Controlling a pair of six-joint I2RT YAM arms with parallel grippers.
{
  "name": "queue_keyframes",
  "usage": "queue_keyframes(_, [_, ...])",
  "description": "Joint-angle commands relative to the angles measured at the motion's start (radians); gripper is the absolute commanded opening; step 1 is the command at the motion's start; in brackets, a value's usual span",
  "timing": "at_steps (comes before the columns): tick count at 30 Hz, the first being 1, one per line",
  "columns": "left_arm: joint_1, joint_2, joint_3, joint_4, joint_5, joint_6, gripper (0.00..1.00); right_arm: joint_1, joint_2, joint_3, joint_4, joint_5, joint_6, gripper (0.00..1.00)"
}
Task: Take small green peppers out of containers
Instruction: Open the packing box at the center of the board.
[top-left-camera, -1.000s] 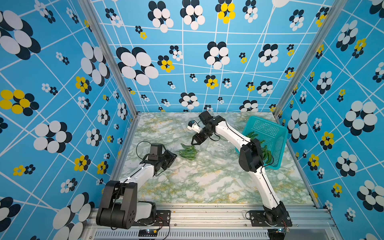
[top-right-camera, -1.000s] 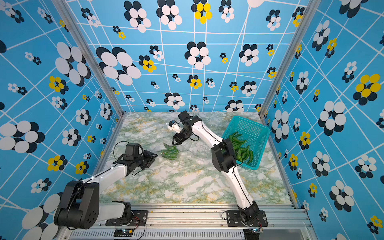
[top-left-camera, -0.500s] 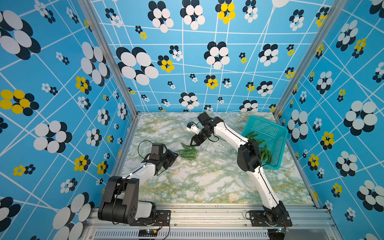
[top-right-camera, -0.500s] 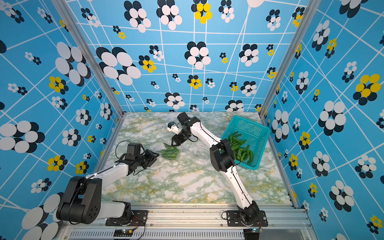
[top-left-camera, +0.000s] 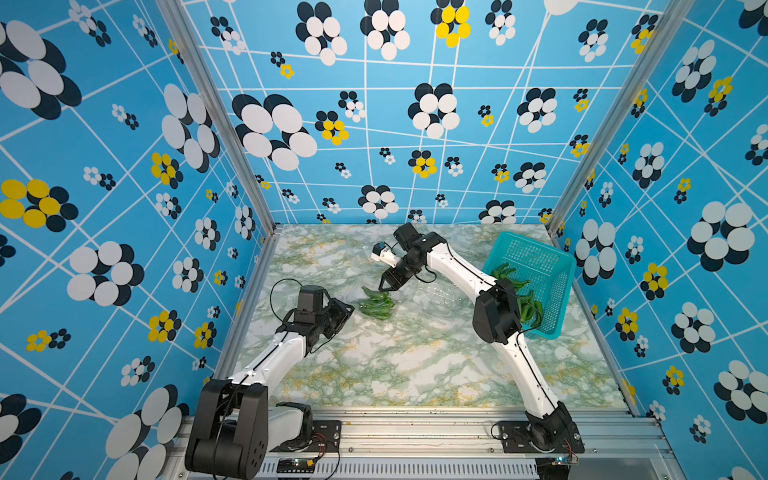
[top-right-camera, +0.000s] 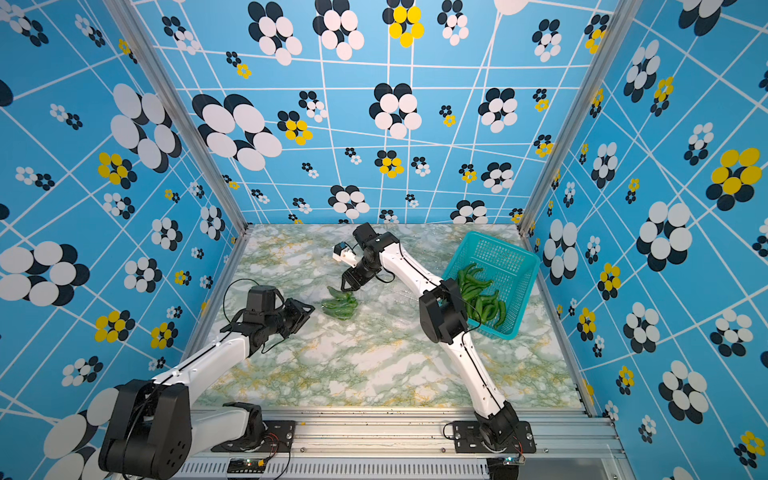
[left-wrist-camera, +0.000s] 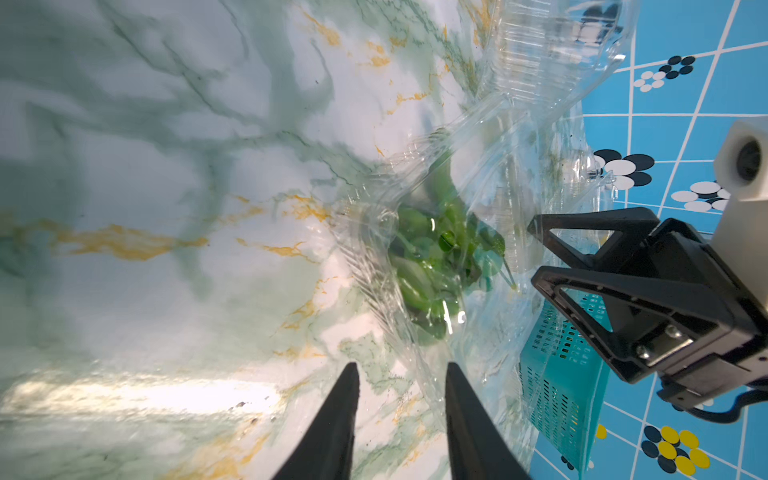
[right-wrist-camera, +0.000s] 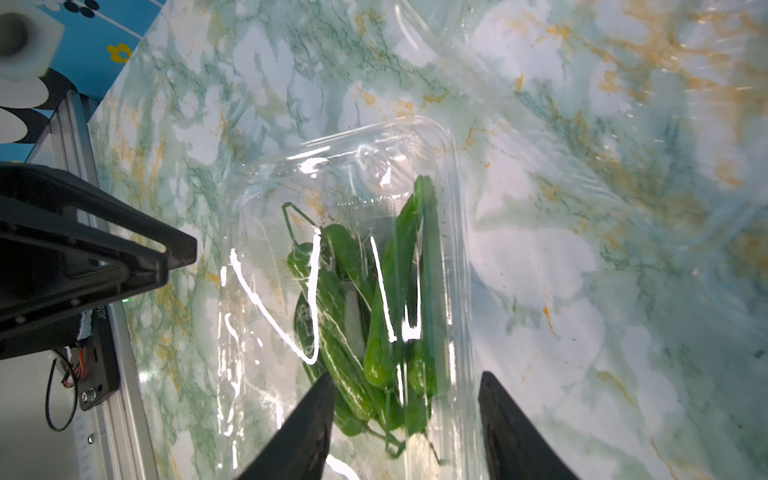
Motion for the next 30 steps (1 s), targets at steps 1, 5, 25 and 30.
queue_keyframes(1, [0.008,0.004,0.000,-0.085,-0.002,0.048,0.36,0.004,0.032,0.026,-0.030,-0.022,0.012,0.57])
queue_keyframes(5, [0.007,0.012,-0.018,-0.054,0.001,0.040,0.36,0.003,0.035,0.031,-0.029,-0.024,0.015,0.57])
queue_keyframes(25, [-0.009,0.095,0.021,0.013,0.004,0.023,0.36,0.008,0.044,0.037,-0.038,-0.027,0.018,0.57])
queue_keyframes(30, [-0.009,0.107,0.025,0.028,0.010,0.019,0.36,0.009,0.048,0.037,-0.038,-0.030,0.018,0.57])
